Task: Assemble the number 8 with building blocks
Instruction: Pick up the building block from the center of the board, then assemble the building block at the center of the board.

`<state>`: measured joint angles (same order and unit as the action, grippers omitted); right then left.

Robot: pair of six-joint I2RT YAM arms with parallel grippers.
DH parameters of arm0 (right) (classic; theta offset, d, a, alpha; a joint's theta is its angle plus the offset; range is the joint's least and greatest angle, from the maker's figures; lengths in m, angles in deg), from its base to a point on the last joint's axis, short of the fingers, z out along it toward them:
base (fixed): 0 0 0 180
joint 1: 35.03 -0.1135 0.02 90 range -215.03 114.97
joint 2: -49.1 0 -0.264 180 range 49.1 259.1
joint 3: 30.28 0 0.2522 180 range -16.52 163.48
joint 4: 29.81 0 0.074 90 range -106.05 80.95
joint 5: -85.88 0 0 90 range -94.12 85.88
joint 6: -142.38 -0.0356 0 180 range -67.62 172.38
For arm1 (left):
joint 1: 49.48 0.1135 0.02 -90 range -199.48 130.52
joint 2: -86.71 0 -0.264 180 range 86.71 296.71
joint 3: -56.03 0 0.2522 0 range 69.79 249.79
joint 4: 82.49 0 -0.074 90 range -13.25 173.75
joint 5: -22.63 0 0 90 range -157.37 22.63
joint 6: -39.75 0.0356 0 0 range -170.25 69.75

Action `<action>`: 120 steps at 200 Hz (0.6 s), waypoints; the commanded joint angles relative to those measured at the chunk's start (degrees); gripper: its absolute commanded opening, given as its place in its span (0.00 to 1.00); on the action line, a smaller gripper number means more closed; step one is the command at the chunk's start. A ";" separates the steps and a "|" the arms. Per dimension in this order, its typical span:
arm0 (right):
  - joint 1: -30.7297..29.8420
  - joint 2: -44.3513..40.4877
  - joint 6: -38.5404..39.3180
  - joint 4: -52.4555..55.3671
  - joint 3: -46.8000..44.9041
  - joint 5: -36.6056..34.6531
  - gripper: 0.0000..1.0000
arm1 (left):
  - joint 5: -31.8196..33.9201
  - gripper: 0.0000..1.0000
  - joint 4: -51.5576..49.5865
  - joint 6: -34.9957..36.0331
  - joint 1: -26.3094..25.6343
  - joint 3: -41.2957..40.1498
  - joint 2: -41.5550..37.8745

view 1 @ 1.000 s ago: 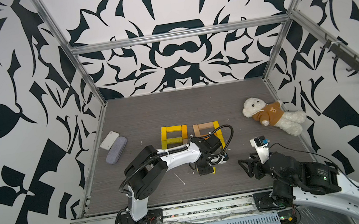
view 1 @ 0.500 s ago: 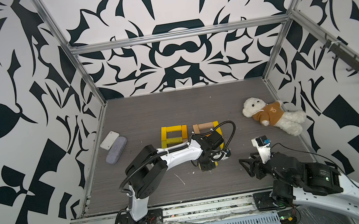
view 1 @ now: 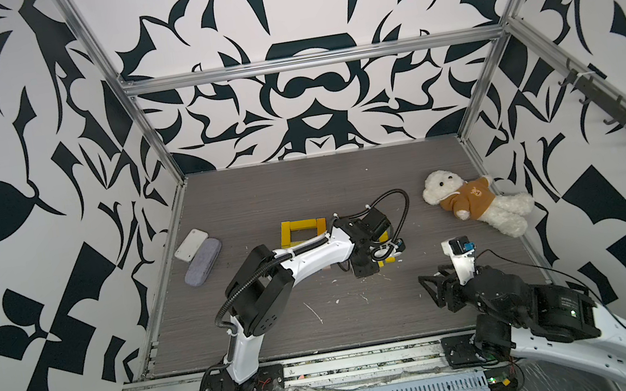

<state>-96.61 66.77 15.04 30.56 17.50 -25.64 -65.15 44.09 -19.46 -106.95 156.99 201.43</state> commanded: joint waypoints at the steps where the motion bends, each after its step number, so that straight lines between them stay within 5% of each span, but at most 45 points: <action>1: 0.15 0.02 -0.71 0.06 1.44 -1.46 0.71 | -0.81 0.32 -1.98 2.37 0.32 2.71 1.35; 120: 0.16 1.34 -0.80 0.05 1.40 -1.59 0.71 | -3.43 0.33 -1.62 3.58 1.98 9.01 7.35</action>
<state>-96.61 67.53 14.86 30.71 17.50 -25.92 -67.05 43.91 -17.17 -105.90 164.51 207.33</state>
